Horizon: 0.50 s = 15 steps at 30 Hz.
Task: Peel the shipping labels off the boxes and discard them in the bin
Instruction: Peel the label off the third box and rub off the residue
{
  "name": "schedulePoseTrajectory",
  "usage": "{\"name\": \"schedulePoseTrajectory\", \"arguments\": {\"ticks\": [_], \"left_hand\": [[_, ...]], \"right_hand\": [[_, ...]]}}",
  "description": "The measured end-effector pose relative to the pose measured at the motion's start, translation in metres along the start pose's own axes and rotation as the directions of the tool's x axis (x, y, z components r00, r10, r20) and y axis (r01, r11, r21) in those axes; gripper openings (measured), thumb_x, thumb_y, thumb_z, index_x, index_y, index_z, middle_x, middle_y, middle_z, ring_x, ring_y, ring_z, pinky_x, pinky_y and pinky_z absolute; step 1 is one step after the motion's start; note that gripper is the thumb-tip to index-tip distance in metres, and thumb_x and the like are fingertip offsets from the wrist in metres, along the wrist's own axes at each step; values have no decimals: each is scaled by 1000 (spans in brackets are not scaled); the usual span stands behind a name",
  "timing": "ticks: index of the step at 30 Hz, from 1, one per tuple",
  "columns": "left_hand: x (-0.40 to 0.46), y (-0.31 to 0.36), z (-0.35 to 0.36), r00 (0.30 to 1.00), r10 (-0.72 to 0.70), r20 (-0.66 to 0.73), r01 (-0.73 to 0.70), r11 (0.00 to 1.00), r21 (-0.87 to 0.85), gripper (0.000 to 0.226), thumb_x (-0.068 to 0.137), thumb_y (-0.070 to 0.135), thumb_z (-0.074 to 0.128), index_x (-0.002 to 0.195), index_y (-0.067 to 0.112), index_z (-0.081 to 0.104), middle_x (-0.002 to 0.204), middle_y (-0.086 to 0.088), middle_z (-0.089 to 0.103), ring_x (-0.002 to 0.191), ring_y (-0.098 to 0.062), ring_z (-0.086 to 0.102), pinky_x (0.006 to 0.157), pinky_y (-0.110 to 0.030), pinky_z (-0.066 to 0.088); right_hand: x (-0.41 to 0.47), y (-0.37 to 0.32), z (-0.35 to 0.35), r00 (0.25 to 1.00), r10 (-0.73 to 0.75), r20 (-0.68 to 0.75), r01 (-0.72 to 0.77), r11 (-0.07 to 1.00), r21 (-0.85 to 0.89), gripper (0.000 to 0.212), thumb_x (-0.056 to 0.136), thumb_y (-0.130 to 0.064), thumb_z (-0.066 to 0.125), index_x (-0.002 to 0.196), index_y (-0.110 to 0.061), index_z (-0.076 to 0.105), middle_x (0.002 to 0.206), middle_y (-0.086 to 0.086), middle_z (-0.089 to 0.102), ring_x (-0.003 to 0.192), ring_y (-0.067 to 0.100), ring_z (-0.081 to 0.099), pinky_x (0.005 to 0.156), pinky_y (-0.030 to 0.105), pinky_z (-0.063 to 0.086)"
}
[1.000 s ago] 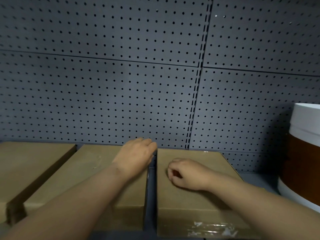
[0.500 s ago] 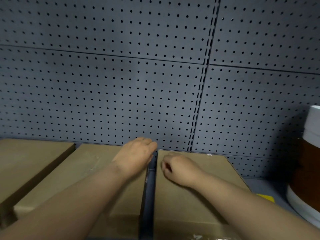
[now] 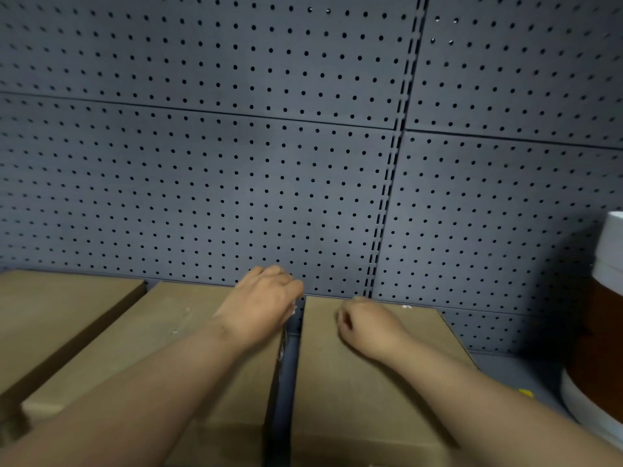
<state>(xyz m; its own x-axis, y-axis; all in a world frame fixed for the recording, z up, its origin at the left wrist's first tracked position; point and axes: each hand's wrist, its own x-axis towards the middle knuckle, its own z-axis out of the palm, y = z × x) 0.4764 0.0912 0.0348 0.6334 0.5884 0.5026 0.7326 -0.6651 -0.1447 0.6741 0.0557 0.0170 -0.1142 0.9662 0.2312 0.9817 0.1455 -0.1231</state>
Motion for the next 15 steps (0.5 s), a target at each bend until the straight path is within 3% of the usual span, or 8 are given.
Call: {"name": "schedulePoseTrajectory", "arguments": {"ticks": [3,6,9,13,15], "left_hand": [[-1,1,-2,1000,-16,-4,16,1000,18,14,93,22,43,101,21,53,105,5,63,105,-16,47,91,-29,33],[-4,1,-5,1000,-23,-19,24,999,39,12,94,24,42,98,23,53,103,7,64,103,-15,48,90,-29,31],[-7,0,-11,999,-30,-27,31,998,46,15,95,25,41,101,24,54,105,9,64,104,-14,47,89,-28,30],[-10,1,-17,999,-20,-28,21,999,46,19,95,27,41,109,25,54,110,9,64,109,-14,46,91,-28,30],[-12,3,-20,1000,-6,-25,7,999,48,19,95,27,41,107,26,55,108,9,64,106,-13,46,89,-27,30]], "right_hand": [[-22,-21,0,975,-220,25,218,973,77,15,87,-21,45,90,-15,59,100,2,59,94,18,54,82,32,47],[-48,-16,-11,936,-331,119,315,940,133,6,85,-27,49,81,-28,53,90,-12,51,85,6,48,78,25,45],[-57,3,-23,942,-286,177,273,957,94,5,85,-28,50,81,-28,53,89,-14,49,85,5,49,80,23,44],[-50,4,-24,991,-102,84,101,995,19,12,87,-23,47,89,-19,58,100,-1,56,92,15,53,83,29,44],[-51,-15,-17,994,-103,47,101,994,41,15,87,-22,46,92,-17,59,102,2,57,94,18,54,85,32,47]]}}
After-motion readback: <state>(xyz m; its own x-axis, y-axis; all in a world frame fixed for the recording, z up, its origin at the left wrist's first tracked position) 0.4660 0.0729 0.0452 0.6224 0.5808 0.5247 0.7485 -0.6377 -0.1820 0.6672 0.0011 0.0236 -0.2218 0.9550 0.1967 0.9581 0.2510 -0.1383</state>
